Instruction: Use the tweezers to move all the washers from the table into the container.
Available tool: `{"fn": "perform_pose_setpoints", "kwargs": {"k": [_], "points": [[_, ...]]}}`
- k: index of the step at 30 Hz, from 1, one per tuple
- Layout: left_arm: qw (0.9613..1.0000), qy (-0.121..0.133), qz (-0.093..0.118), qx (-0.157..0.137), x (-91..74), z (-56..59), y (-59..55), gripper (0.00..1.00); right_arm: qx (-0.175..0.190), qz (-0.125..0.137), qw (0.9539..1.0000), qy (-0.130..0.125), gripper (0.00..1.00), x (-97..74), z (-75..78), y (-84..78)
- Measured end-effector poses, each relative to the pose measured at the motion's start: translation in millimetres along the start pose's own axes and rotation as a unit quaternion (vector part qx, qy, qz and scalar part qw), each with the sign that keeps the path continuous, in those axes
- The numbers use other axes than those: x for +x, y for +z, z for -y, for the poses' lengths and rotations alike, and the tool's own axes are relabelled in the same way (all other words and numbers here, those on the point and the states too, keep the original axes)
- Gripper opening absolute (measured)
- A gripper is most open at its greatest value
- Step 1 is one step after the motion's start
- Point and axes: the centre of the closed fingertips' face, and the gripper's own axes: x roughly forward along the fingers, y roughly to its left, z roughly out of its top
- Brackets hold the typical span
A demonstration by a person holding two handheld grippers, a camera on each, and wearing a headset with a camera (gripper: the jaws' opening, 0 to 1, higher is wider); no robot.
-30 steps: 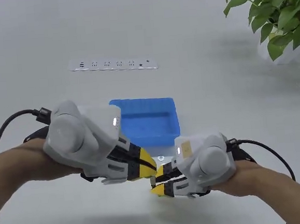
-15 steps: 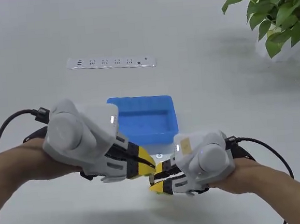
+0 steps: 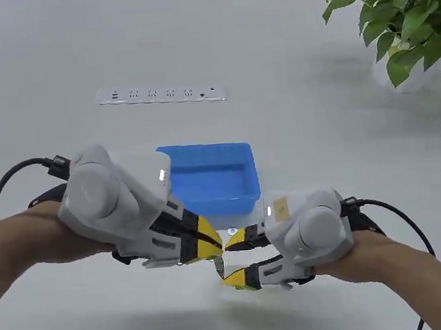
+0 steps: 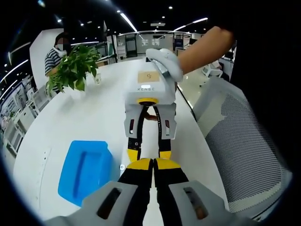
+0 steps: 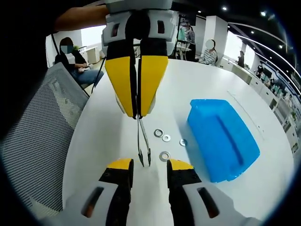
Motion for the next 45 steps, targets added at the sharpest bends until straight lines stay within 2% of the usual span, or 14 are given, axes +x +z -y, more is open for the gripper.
{"fn": "perform_pose_setpoints", "kwargs": {"k": [11,16,19,24,29,34,41,45], "points": [[0.9999,-0.002,-0.010,-0.002,-2.7,-0.1,-3.9,0.05,0.043,0.014,0.9980,-0.044,0.45,-21.4,8.0,-1.5],[0.9999,-0.003,-0.016,0.001,-3.9,-1.0,-5.5,0.05,0.066,0.024,0.9953,-0.067,0.51,-30.6,12.7,-3.4],[0.9998,-0.005,-0.019,0.004,-4.6,-1.2,-5.5,0.05,0.084,0.032,0.9920,-0.088,0.59,-36.7,17.9,-6.0],[0.9997,-0.006,-0.023,0.007,-6.2,-2.8,-5.7,0.05,0.105,0.040,0.9878,-0.108,0.68,-43.9,22.2,-10.2],[0.9996,-0.006,-0.024,0.010,-8.5,-4.9,-4.1,0.05,0.117,0.041,0.9854,-0.117,0.73,-47.6,22.9,-14.1],[0.9995,-0.005,-0.027,0.012,-10.7,-7.5,-3.2,0.05,0.132,0.058,0.9818,-0.124,0.80,-52.9,24.1,-13.2],[0.9994,-0.003,-0.032,0.016,-13.8,-12.0,-4.4,0.05,0.136,0.074,0.9795,-0.129,0.91,-54.3,25.3,-11.9],[0.9993,0.000,-0.034,0.015,-15.9,-14.3,-5.0,0.05,0.136,0.080,0.9791,-0.128,0.93,-53.8,24.1,-10.5]]}}
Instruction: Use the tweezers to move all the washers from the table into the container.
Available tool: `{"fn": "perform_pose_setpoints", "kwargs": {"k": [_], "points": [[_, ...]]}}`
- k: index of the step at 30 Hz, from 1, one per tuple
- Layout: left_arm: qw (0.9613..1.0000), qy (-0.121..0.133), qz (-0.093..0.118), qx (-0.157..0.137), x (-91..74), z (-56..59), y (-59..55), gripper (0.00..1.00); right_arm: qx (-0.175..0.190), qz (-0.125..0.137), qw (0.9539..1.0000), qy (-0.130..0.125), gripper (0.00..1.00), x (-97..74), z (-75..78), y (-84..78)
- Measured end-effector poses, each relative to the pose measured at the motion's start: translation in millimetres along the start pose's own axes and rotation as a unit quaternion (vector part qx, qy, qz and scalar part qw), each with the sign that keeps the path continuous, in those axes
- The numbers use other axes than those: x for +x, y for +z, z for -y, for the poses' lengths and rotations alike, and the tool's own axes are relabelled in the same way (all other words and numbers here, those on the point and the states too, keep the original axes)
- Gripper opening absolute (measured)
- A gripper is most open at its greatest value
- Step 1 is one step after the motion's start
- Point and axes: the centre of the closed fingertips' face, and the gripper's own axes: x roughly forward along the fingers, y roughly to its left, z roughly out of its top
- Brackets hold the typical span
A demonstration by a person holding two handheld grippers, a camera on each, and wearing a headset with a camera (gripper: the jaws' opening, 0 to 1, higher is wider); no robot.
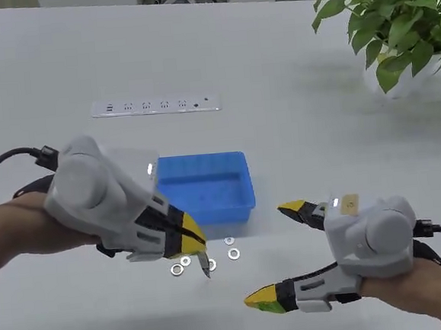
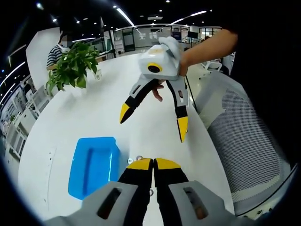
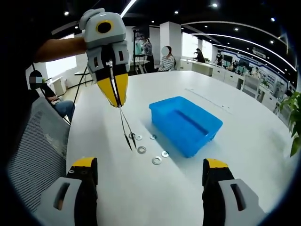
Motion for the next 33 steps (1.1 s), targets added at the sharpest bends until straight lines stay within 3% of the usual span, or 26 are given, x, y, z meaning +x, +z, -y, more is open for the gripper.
{"fn": "perform_pose_setpoints", "kwargs": {"k": [24,33], "points": [[0.9998,-0.011,-0.014,0.011,7.8,-6.4,-3.4,0.05,0.002,-0.004,1.0000,0.002,0.92,-2.1,-3.2,-6.3],[0.9999,-0.012,-0.009,0.009,7.5,-8.2,-1.8,0.05,-0.002,0.002,1.0000,0.003,0.89,-1.4,-1.2,-3.5]]}}
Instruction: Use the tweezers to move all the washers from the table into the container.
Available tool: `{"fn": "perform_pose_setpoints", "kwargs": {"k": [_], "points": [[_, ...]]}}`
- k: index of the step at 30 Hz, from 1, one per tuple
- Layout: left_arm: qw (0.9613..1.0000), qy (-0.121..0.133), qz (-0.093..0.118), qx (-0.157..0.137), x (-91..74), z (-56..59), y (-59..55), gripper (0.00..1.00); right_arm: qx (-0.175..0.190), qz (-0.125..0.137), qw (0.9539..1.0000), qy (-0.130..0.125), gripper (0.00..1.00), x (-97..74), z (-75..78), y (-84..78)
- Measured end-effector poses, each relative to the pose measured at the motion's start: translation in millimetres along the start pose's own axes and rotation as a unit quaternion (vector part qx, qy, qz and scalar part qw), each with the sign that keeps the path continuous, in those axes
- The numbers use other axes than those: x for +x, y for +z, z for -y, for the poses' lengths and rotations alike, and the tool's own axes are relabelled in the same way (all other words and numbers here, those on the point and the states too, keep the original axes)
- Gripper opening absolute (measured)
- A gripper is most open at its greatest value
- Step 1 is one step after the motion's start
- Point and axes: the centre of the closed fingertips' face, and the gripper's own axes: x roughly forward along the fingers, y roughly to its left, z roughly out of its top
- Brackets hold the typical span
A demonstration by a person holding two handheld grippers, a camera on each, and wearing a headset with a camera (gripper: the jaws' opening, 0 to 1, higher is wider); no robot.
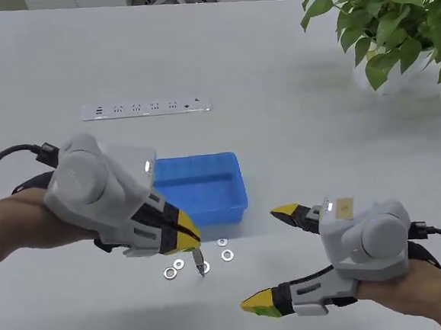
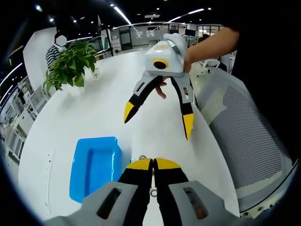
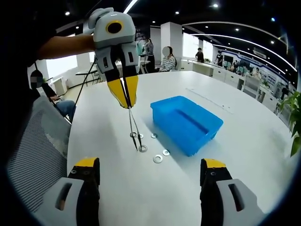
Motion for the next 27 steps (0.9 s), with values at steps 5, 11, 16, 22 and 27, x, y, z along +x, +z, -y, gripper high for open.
{"fn": "perform_pose_setpoints", "kwargs": {"k": [5,11,16,22,27], "points": [[1.0000,-0.002,0.002,-0.002,0.6,-0.4,0.4,0.05,-0.004,-0.001,1.0000,0.005,0.86,1.9,-1.0,0.4],[1.0000,-0.001,0.003,-0.004,1.1,-1.7,0.3,0.05,-0.016,-0.005,0.9998,0.011,0.80,6.2,-3.2,0.9],[1.0000,-0.001,0.004,-0.004,1.7,-2.4,0.6,0.05,-0.027,-0.006,0.9994,0.019,0.71,11.8,-6.0,3.4],[1.0000,-0.003,0.005,-0.004,1.8,-2.9,0.4,0.05,-0.035,-0.007,0.9987,0.036,0.60,20.3,-11.4,6.4],[1.0000,-0.004,0.005,-0.005,2.4,-3.0,0.7,0.05,-0.046,-0.006,0.9978,0.048,0.52,26.0,-13.6,8.8]]}}
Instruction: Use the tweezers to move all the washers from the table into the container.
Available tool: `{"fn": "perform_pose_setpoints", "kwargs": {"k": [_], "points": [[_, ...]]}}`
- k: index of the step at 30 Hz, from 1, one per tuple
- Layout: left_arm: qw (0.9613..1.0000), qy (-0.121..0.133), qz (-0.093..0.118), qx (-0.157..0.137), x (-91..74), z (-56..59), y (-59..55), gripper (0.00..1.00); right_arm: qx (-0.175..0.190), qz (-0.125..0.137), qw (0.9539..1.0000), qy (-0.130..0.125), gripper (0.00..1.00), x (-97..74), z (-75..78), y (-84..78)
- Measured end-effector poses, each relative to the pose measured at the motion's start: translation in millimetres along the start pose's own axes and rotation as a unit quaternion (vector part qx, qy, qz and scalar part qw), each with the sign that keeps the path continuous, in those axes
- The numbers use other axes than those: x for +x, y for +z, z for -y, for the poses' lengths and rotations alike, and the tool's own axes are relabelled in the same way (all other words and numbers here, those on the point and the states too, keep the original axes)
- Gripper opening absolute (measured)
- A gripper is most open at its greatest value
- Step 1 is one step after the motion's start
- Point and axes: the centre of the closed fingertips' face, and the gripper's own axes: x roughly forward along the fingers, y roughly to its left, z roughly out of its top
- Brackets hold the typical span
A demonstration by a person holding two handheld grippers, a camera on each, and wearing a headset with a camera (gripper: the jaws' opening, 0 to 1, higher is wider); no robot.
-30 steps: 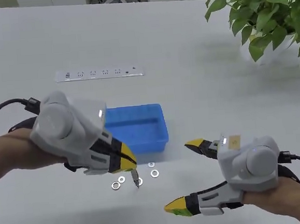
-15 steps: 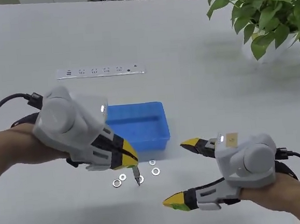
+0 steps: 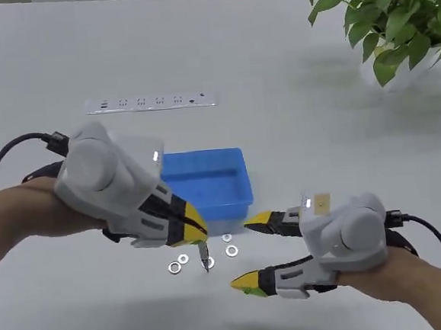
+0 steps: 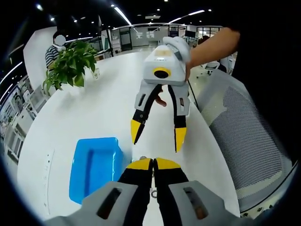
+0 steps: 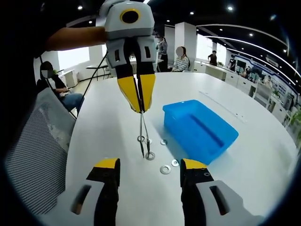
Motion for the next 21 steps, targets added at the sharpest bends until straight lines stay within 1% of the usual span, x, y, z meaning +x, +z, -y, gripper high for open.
{"fn": "perform_pose_setpoints", "kwargs": {"k": [4,11,21], "points": [[1.0000,0.000,0.000,0.000,0.3,-0.4,0.1,0.05,-0.011,-0.001,0.9999,0.008,0.45,5.9,-1.1,2.5],[1.0000,-0.001,0.000,0.000,0.4,-0.8,0.3,0.05,-0.020,-0.001,0.9995,0.022,0.35,14.2,-5.1,5.7],[1.0000,-0.001,-0.001,0.000,-0.4,-1.2,0.2,0.05,-0.034,0.000,0.9987,0.039,0.27,28.5,-8.9,12.3]]}}
